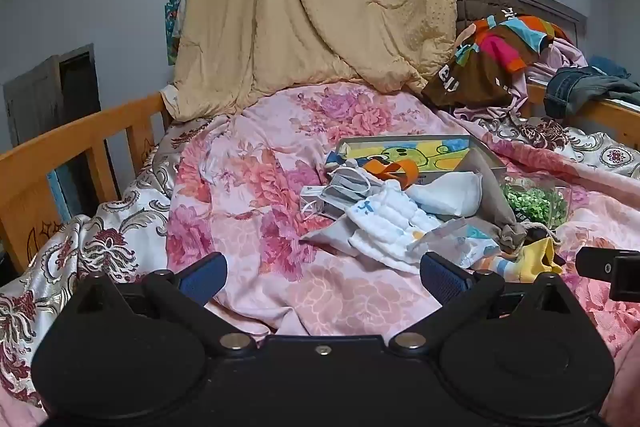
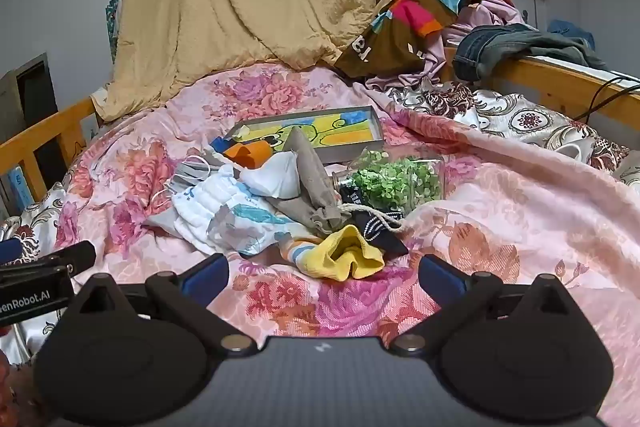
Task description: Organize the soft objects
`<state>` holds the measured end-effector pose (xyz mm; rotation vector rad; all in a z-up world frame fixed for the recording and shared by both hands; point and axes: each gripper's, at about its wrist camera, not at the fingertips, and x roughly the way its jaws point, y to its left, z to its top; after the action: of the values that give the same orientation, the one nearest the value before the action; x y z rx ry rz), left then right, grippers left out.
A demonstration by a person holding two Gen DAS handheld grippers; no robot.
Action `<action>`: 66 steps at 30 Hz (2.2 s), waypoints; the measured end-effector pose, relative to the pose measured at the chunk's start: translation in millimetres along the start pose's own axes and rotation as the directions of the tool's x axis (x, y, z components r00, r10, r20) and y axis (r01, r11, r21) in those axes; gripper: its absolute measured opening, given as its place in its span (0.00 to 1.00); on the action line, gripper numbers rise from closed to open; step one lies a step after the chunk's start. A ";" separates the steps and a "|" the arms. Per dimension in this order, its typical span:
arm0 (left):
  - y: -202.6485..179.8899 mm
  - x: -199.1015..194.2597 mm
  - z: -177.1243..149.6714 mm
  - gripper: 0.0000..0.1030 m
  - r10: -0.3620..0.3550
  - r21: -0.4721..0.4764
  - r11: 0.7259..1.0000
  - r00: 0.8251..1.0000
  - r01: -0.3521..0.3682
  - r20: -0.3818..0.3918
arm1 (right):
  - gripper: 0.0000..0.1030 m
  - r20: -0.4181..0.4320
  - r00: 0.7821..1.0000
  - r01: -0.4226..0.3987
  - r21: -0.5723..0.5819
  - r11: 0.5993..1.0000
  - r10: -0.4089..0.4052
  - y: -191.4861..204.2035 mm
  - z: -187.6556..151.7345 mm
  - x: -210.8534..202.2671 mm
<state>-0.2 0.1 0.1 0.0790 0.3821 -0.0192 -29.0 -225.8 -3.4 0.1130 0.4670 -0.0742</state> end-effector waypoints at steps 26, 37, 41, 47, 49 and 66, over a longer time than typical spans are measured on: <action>4.2 -1.1 1.6 0.99 -0.018 -0.045 0.999 1.000 0.017 -0.022 | 1.00 0.012 1.000 -0.016 0.013 1.000 0.016 -1.7 -0.5 -2.8; 4.6 -1.6 1.9 0.99 -0.011 -0.039 0.999 1.000 0.010 -0.008 | 1.00 0.011 1.000 -0.017 0.014 1.000 0.016 -1.6 -1.0 -3.3; 4.9 -1.8 1.8 0.99 -0.010 -0.038 0.999 1.000 0.010 -0.009 | 1.00 0.011 1.000 -0.016 0.014 1.000 0.016 -1.1 -1.4 -2.3; 5.6 -1.9 2.2 0.99 -0.006 -0.037 0.999 1.000 0.005 -0.008 | 1.00 0.011 1.000 -0.017 0.014 1.000 0.016 -1.1 -1.3 -2.1; 5.6 -1.7 2.2 0.99 -0.002 -0.035 0.999 1.000 0.002 -0.009 | 1.00 0.011 1.000 -0.017 0.014 1.000 0.017 -1.0 -1.4 -2.1; 7.1 -2.7 2.5 0.99 0.001 -0.033 0.999 1.000 -0.001 -0.006 | 1.00 0.002 1.000 -0.017 0.015 1.000 0.017 1.0 -2.8 -0.8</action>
<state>-1.5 6.9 3.9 0.0467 0.3879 -0.0118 -30.8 -224.5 -5.4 0.1313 0.4633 -0.0613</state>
